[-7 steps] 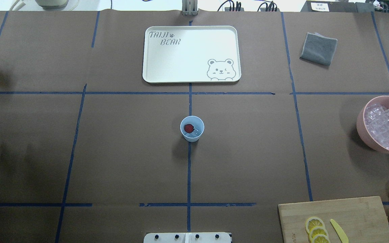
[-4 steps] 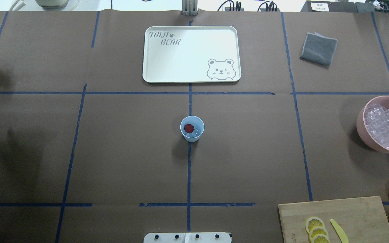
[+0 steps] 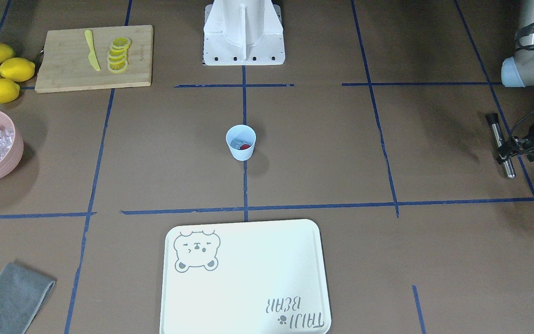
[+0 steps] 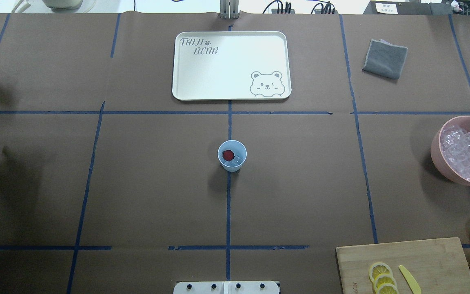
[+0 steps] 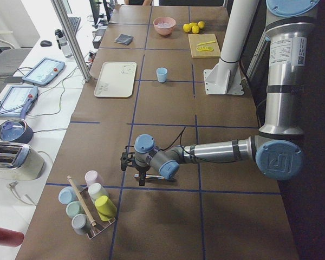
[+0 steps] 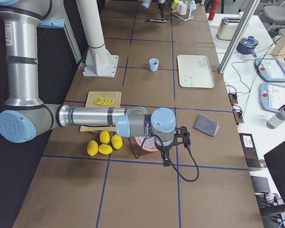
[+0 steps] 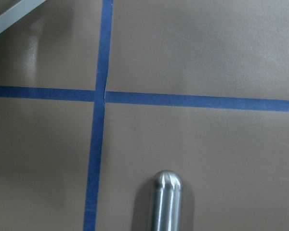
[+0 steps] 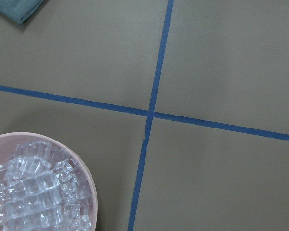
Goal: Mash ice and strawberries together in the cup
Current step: 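Lower the left gripper onto the steel pestle and grasp it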
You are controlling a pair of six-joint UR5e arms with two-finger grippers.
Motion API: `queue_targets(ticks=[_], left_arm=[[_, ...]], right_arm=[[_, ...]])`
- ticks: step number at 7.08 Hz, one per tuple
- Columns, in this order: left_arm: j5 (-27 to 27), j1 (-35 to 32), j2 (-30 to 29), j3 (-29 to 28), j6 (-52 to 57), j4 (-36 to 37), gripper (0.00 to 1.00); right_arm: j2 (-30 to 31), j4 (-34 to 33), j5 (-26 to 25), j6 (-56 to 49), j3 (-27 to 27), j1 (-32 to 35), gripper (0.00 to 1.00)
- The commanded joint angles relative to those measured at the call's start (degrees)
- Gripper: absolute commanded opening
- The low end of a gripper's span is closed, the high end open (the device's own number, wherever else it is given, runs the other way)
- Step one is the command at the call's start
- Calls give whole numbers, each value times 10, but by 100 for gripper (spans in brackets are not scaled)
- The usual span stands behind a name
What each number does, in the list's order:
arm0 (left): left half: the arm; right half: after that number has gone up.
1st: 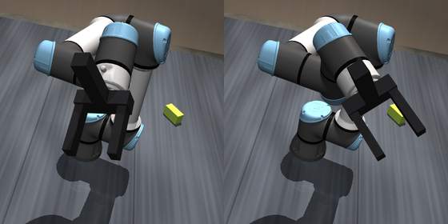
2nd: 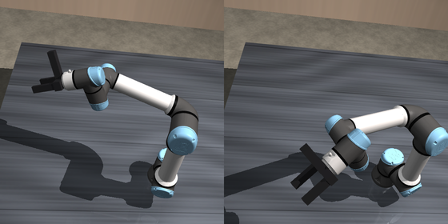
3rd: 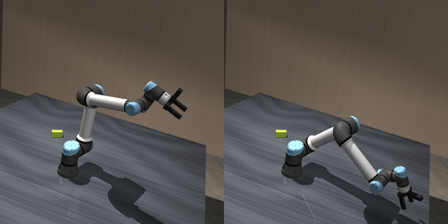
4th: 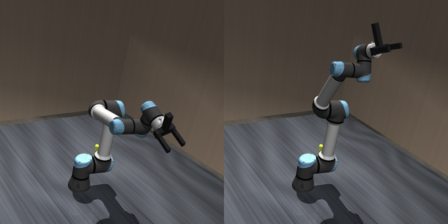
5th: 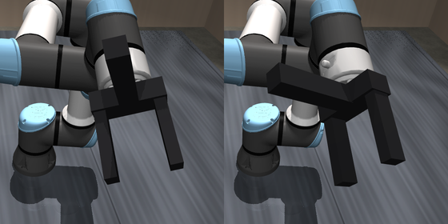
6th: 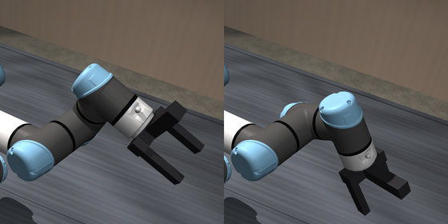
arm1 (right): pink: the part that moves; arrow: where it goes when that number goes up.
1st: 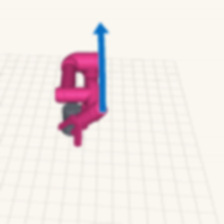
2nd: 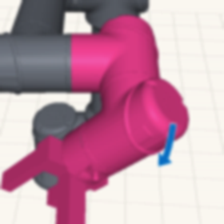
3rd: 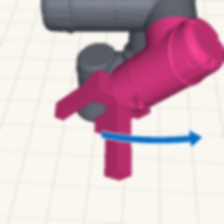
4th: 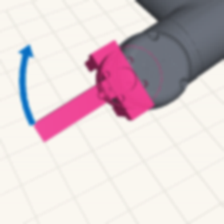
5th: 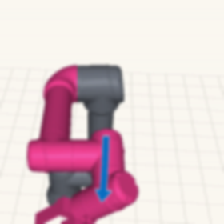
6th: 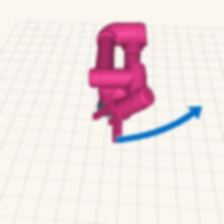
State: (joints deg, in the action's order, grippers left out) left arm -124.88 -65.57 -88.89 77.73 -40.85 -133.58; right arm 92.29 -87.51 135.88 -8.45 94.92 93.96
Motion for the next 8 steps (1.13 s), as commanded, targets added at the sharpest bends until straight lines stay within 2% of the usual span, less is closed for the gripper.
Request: queue_targets(ticks=[1,3,5,8], left_arm=[[2,16,1,-1,-4,-1,100],[2,16,5,-4,1,-1,100],[2,16,6,-5,2,-2,94],[2,16,6,-16,3,-2,93]], right_arm=[[0,1,0,-1,0,0,99],[0,1,0,-1,0,0,99],[0,1,-1,-1,0,0,100],[-5,0,-1,-1,-1,0,99]])
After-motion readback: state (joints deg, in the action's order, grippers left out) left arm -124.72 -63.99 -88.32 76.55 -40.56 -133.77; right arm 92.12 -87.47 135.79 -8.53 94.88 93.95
